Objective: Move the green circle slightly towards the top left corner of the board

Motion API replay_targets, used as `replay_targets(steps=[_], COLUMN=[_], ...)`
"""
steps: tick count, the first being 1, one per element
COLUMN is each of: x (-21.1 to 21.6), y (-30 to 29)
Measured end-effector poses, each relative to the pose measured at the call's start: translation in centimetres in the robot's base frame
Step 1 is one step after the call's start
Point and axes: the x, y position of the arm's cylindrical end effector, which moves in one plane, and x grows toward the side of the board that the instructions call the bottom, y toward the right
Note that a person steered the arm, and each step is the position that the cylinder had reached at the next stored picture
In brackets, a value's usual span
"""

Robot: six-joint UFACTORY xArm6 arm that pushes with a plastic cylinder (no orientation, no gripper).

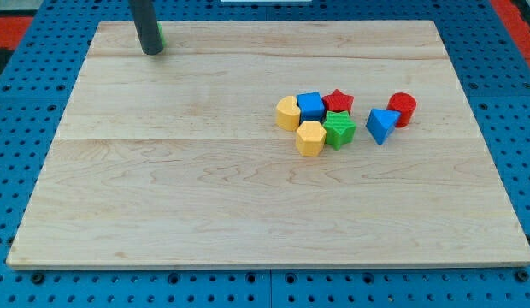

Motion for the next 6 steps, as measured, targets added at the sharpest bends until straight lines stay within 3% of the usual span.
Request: replay_targets(steps=[1, 2, 6], x=[-0.3, -3.4, -3.3], y=[3.4, 6.3, -0.9])
